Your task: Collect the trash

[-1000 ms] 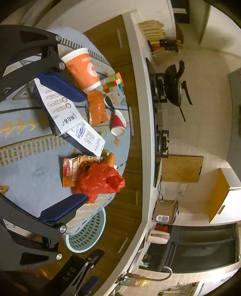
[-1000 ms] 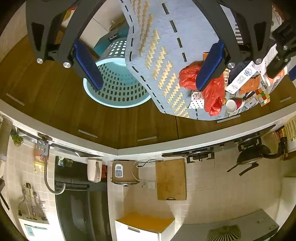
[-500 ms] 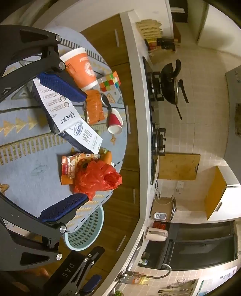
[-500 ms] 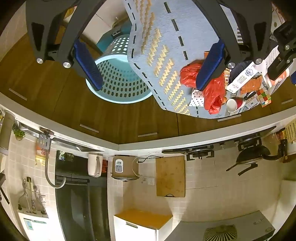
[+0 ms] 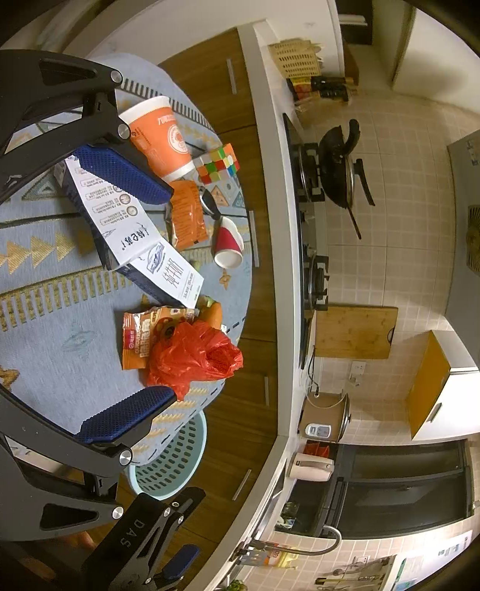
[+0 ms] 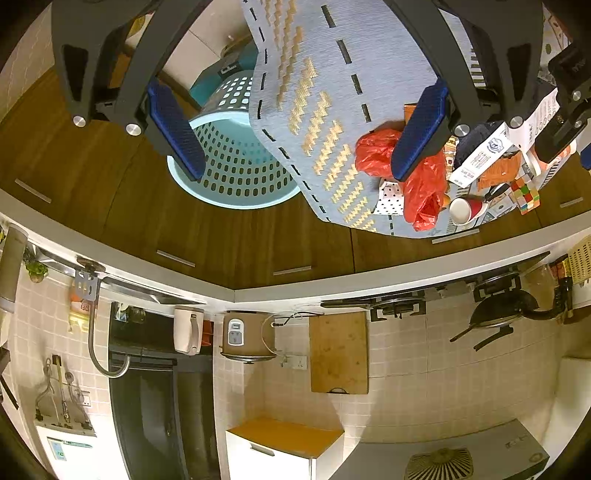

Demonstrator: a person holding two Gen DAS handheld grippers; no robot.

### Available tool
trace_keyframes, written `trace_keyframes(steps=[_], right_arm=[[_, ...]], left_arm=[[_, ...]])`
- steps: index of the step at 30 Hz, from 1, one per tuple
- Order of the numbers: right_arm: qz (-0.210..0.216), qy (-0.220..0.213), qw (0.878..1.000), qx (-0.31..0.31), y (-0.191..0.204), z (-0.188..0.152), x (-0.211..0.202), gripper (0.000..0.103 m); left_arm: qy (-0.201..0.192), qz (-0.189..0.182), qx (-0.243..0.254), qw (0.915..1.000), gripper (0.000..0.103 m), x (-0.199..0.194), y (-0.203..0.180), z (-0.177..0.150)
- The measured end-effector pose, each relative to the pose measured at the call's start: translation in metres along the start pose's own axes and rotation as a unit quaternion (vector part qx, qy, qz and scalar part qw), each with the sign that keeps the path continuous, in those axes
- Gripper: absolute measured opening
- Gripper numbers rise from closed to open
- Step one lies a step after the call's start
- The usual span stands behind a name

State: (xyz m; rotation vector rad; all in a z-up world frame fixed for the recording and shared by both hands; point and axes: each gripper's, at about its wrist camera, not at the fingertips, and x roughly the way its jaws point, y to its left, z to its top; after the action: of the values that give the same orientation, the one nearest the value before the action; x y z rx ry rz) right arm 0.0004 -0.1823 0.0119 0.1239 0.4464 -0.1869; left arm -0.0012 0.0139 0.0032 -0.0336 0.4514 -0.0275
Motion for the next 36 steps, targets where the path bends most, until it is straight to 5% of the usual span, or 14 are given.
trace_keyframes(steps=[36], right_arm=[[-0.002,0.006,1.0,0.002,-0.0016,-0.0024,0.0043,0.096]], left_arm=[[0.002,-0.002,0.0,1.0,0.095,0.0009,0.0046,-0.0042]])
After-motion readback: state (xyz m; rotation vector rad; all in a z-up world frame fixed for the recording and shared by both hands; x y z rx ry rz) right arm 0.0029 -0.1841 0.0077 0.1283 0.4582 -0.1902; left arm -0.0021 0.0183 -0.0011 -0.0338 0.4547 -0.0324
